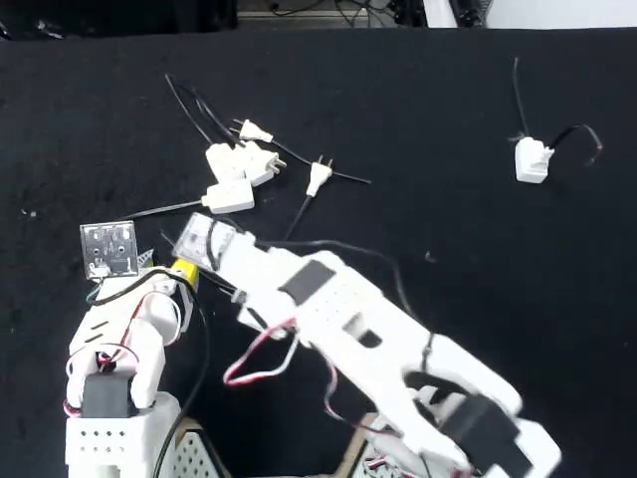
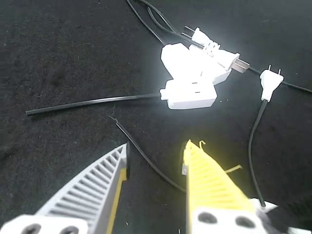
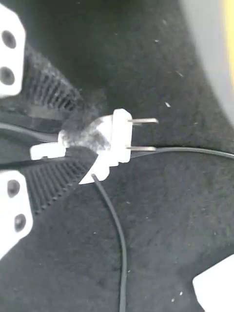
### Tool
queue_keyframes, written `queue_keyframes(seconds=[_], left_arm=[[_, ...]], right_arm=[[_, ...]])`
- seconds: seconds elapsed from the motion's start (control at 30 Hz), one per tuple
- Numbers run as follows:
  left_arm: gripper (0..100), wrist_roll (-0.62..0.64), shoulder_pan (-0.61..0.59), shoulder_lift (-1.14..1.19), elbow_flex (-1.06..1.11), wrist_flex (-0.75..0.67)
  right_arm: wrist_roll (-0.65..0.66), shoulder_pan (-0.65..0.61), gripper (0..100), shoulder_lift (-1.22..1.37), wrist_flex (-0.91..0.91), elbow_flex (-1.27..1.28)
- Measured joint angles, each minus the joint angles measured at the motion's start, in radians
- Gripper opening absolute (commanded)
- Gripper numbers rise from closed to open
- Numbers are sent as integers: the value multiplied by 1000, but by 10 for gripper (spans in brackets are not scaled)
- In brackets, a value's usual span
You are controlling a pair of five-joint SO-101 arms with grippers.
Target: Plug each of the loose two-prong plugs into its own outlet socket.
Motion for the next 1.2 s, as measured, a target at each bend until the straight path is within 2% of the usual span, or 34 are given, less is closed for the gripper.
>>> queue_keyframes(seconds=[0.2, 0.4, 0.73, 0.93, 1.2], left_arm=[[191, 0, 0, 0, 0, 0], [191, 0, 0, 0, 0, 0], [191, 3, 0, 0, 23, 0], [191, 3, -2, -9, 84, -71], [191, 3, -3, -14, 91, -86]], right_arm=[[-12, -18, 11, 40, -2, -58], [-81, -38, 11, -15, -2, -60], [-91, -40, 11, -49, -20, -60], [-91, -38, 11, -49, -23, -60], [-124, -41, 11, -118, -23, -60]])
